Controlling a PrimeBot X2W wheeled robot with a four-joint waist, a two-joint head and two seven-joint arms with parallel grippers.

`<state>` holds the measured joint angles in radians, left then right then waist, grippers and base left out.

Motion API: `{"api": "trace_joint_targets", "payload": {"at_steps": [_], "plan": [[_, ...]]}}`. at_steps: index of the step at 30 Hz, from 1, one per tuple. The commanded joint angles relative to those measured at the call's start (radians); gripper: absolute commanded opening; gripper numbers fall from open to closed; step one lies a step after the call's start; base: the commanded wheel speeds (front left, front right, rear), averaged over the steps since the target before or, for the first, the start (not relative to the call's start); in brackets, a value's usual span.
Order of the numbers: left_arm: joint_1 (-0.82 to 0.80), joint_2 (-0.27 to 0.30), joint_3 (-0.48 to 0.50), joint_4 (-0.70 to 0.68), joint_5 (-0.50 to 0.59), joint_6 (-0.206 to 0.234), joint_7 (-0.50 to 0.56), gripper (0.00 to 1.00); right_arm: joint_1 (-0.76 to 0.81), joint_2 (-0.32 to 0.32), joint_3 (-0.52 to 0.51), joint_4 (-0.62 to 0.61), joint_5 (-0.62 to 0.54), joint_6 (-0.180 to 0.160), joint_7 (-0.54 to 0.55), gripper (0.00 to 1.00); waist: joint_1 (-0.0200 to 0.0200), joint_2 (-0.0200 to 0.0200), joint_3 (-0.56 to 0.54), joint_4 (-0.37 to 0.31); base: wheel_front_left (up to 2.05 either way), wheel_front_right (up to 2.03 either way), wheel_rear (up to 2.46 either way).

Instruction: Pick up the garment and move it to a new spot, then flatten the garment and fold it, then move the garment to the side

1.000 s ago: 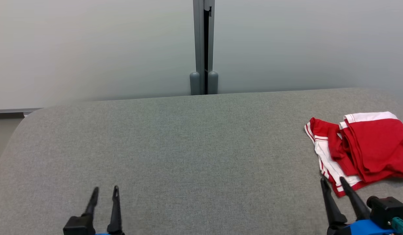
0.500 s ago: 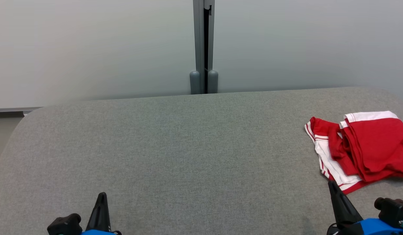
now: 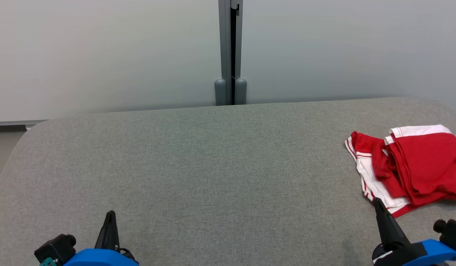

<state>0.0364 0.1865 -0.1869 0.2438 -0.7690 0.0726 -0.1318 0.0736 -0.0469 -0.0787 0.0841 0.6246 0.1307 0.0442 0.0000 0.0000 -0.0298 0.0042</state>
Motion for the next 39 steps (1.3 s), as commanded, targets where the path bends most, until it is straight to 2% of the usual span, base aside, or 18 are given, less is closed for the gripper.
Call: {"api": "trace_joint_targets", "payload": {"at_steps": [1,39], "plan": [[-0.034,0.002,0.017,-0.011,-0.027,-0.008,0.008,0.0,-0.031,-0.003,-0.004,-0.006,0.034,0.0,0.005,0.0,0.0,0.0,0.0,0.0,0.0,0.0,0.0],[-0.094,-0.063,0.154,-0.008,-0.44,-0.107,0.122,0.0,-0.111,-0.004,-0.02,0.076,0.51,0.0,0.038,0.0,0.0,0.0,0.013,-0.002,0.0,0.0,0.0]]}}
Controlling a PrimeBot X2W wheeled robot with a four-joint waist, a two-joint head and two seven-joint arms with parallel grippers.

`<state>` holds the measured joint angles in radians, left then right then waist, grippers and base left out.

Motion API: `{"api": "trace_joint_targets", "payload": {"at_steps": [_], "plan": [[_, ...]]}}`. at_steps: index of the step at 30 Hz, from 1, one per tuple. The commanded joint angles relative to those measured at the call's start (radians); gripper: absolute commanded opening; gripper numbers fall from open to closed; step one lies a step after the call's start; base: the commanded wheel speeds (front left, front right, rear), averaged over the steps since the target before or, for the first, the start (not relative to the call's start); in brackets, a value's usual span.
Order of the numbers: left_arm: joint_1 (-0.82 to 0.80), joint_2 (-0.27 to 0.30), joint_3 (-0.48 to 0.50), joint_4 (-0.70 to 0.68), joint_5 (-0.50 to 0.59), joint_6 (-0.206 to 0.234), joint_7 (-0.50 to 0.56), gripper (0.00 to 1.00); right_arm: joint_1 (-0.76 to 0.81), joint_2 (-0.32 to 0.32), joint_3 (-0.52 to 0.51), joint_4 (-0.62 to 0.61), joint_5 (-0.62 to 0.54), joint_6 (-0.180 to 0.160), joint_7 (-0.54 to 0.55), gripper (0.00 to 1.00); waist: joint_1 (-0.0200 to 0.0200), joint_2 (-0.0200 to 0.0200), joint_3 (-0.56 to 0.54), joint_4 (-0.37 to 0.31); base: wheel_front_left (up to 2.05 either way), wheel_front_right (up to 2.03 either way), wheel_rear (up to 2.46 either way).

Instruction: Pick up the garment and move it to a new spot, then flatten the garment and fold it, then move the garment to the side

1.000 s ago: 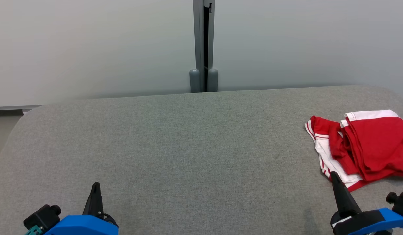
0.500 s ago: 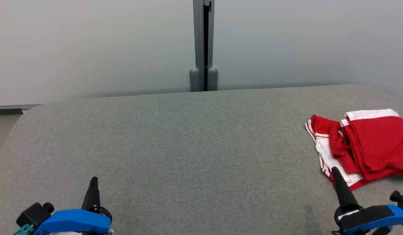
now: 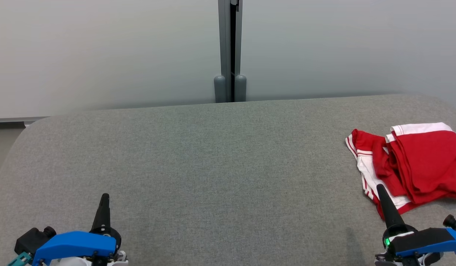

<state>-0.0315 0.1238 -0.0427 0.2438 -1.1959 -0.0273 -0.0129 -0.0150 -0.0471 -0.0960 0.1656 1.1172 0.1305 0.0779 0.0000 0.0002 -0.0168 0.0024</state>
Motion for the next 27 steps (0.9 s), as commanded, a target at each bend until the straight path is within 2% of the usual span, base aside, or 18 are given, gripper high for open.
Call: {"api": "trace_joint_targets", "payload": {"at_steps": [1,27], "plan": [[-0.027,-0.001,0.013,-0.008,-0.022,-0.01,0.005,0.0,-0.024,-0.004,-0.003,-0.003,0.029,0.0,0.005,0.0,0.0,-0.0002,0.0,0.0,0.0,0.0,0.0],[-0.056,-0.036,0.085,-0.003,-0.228,-0.06,0.065,0.0,-0.065,-0.005,-0.012,0.04,0.268,0.0,0.021,0.0,0.0,-0.0002,0.009,-0.001,0.0,0.0,0.0]]}}
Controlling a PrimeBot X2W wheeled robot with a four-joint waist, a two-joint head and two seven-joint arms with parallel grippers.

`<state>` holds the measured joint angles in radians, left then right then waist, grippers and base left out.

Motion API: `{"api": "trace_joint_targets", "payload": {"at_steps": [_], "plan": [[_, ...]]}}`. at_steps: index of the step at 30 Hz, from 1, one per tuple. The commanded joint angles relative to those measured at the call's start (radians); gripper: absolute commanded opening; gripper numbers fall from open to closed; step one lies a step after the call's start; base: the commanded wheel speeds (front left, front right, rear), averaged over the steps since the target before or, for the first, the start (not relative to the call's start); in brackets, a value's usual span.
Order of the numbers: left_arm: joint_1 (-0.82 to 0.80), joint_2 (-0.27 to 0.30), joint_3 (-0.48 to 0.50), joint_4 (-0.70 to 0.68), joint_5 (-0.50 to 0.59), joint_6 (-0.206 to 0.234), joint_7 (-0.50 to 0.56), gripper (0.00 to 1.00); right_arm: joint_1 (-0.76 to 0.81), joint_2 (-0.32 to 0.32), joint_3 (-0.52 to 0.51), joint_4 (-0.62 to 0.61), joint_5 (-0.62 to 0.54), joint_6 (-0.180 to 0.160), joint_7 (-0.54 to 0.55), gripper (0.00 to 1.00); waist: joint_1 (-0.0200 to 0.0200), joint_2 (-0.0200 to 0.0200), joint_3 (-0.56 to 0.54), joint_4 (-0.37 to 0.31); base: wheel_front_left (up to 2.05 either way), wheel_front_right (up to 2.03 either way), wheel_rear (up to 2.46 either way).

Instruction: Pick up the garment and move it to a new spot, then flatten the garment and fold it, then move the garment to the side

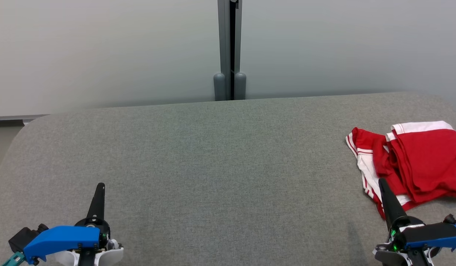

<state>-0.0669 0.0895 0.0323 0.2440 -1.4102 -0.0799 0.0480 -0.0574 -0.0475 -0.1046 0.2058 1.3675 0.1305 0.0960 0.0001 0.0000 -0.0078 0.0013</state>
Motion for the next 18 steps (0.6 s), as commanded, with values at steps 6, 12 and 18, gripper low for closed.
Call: {"api": "trace_joint_targets", "payload": {"at_steps": [6,12,18], "plan": [[-0.027,-0.009,0.024,-0.002,-0.054,-0.018,0.017,0.0,-0.03,-0.004,-0.005,0.008,0.065,0.0,0.008,0.0,-0.0001,0.0,0.002,0.0,0.0,0.0,0.0],[-0.031,-0.014,0.036,-0.002,-0.089,-0.025,0.027,0.0,-0.036,-0.004,-0.006,0.015,0.105,0.0,0.01,0.0,-0.0001,0.0,0.004,0.0,0.0,0.0,0.0],[-0.036,-0.02,0.049,-0.001,-0.125,-0.035,0.038,0.0,-0.045,-0.005,-0.008,0.023,0.15,0.0,0.012,0.0,-0.0001,0.0,0.006,-0.001,0.0,0.0,0.0]]}}
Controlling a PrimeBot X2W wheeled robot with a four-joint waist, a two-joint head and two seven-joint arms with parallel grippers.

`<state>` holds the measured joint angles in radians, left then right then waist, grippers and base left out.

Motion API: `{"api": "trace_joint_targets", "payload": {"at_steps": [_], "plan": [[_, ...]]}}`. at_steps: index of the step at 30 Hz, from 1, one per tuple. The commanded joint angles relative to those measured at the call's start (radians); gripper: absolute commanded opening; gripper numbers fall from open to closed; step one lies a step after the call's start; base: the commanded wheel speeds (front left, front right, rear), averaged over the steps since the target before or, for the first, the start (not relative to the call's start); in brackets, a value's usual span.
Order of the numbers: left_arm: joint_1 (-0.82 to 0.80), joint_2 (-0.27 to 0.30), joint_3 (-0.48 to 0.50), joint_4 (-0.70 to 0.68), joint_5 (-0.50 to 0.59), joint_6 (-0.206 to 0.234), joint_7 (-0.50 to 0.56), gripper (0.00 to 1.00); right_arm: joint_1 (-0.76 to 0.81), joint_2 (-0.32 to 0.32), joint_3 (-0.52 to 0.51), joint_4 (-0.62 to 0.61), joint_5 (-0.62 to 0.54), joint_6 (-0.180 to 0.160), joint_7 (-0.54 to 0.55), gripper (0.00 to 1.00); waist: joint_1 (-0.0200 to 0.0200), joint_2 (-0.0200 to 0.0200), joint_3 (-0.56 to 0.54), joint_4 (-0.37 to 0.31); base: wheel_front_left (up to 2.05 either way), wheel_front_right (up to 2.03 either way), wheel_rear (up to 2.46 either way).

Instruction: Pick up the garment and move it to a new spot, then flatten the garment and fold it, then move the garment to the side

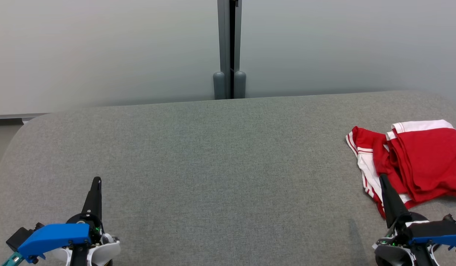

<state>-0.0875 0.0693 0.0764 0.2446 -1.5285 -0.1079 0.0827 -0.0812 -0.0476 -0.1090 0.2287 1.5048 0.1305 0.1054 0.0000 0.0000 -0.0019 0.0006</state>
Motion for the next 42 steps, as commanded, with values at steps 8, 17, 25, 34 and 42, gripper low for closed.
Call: {"api": "trace_joint_targets", "payload": {"at_steps": [8,17,25,34,42], "plan": [[-0.023,-0.009,0.022,0.0,-0.055,-0.02,0.017,0.0,-0.03,-0.004,-0.005,0.01,0.068,0.0,0.007,0.0,0.0,0.0,0.003,0.0,0.0,0.0,0.0],[-0.027,-0.016,0.034,0.001,-0.09,-0.027,0.029,0.0,-0.036,-0.004,-0.006,0.019,0.109,0.0,0.01,0.0,0.0,0.0,0.005,-0.001,0.0,0.0,0.0],[-0.026,-0.016,0.035,0.001,-0.089,-0.026,0.03,0.0,-0.036,-0.004,-0.006,0.019,0.109,0.0,0.01,0.0,0.0,0.0,0.005,-0.001,0.0,0.0,0.0],[-0.026,-0.017,0.036,0.001,-0.088,-0.026,0.03,0.0,-0.036,-0.004,-0.006,0.019,0.109,0.0,0.01,0.0,0.0,0.0,0.005,-0.001,0.0,0.0,0.0],[-0.026,-0.017,0.037,0.001,-0.087,-0.026,0.031,0.0,-0.035,-0.004,-0.006,0.019,0.109,0.0,0.01,0.0,0.0,0.0,0.005,-0.001,0.0,0.0,0.0]]}}
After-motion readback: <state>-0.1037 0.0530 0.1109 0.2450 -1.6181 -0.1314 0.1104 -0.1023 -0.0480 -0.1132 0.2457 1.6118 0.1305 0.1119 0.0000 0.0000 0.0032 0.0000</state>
